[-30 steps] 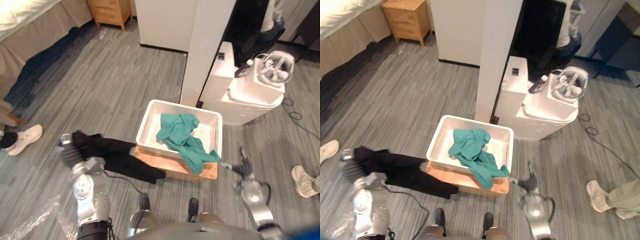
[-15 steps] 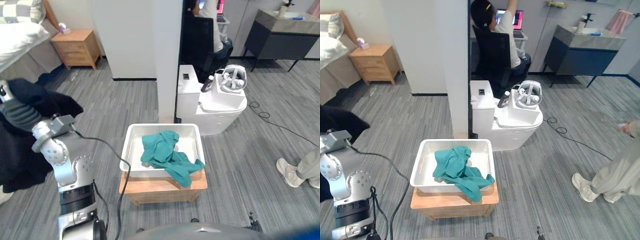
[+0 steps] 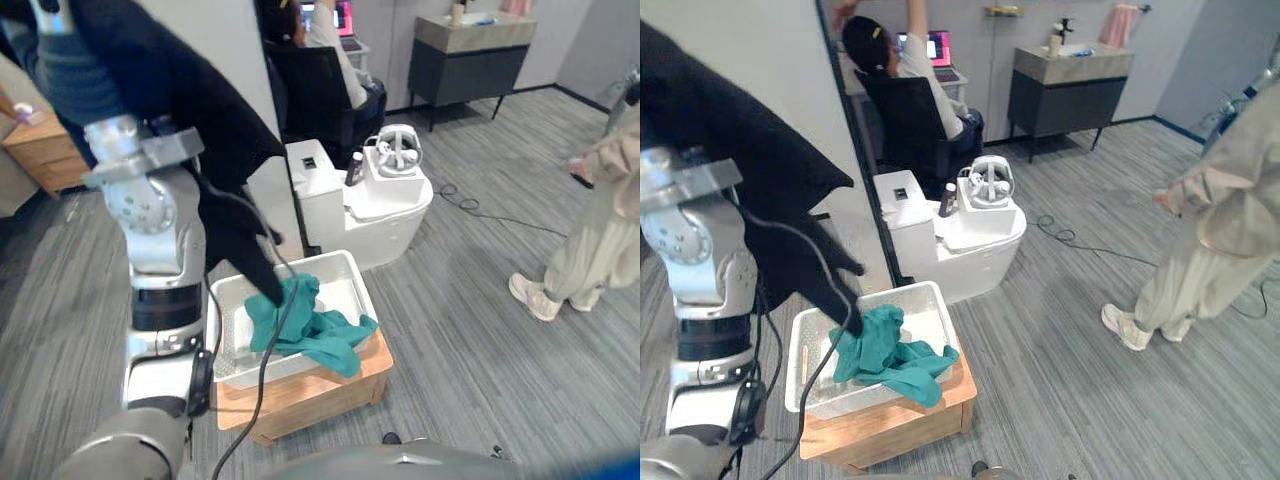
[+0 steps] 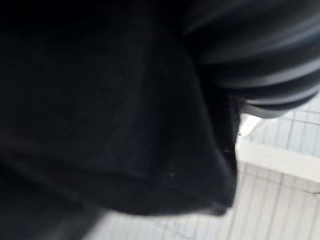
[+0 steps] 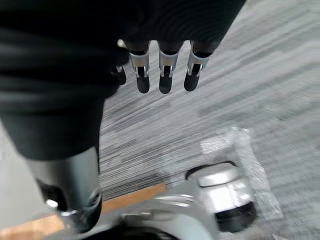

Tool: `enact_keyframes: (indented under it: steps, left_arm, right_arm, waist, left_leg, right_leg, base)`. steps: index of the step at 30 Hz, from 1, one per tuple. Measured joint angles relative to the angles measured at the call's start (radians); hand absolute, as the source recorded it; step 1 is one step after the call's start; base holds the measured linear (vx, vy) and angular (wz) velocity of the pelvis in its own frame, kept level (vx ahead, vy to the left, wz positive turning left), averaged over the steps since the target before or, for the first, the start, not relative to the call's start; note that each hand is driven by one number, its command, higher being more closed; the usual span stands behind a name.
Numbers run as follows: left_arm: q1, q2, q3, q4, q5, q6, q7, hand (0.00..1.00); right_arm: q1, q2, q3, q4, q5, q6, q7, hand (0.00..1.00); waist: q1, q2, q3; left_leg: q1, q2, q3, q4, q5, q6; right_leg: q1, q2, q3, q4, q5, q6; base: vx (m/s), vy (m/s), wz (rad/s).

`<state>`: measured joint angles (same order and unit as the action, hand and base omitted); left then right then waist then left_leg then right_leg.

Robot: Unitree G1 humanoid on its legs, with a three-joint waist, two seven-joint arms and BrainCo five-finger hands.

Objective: Tidy the bed and pick cloth on bed and put in laundry

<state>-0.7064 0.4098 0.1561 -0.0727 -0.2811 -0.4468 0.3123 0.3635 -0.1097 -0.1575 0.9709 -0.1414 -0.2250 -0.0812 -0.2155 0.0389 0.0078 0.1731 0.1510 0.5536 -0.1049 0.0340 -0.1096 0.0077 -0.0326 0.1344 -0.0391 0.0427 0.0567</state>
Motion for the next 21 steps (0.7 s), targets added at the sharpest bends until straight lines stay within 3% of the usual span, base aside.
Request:
enact_keyframes:
  steps: [6, 12, 21]
  left_arm:
    - [-0.025, 0.001, -0.017, 0.033, 0.0, 0.011, 0.016, 1.0]
    - [-0.025, 0.0, -0.021, 0.119, 0.0, 0.089, 0.01, 1.0]
    - [0.048, -0.015, -0.021, 0.197, 0.025, 0.142, -0.117, 1.0]
  right_arm:
    - [0.005, 0.012, -0.012, 0.0, 0.0, 0.0, 0.001, 0.0]
    - [0.005, 0.02, -0.024, 0.001, 0.001, 0.002, 0.005, 0.0]
    - [0.005, 0.04, -0.03, 0.006, 0.023, 0.025, 0.019, 0.0]
  waist:
    - [-0.013, 0.006, -0.001]
    - [-0.013, -0.003, 0.006]
    - [-0.012, -0.025, 0.053]
  left_leg:
    - [0.017, 0.0, 0.032, 0.0, -0.007, -0.003]
    - [0.01, -0.01, 0.028, 0.0, -0.017, -0.002]
    - [-0.038, -0.032, 0.013, 0.0, -0.011, 0.015]
  right_leg:
    - [0.002, 0.006, 0.034, -0.011, 0.01, 0.0]
    - [-0.004, -0.006, 0.034, -0.022, 0.007, 0.008]
    - [-0.041, -0.022, 0.04, -0.016, 0.017, 0.018]
  base:
    - [0.01, 0.0, -0.2]
    - [0.0, 0.0, 0.01]
    - [0.0, -0.001, 0.04]
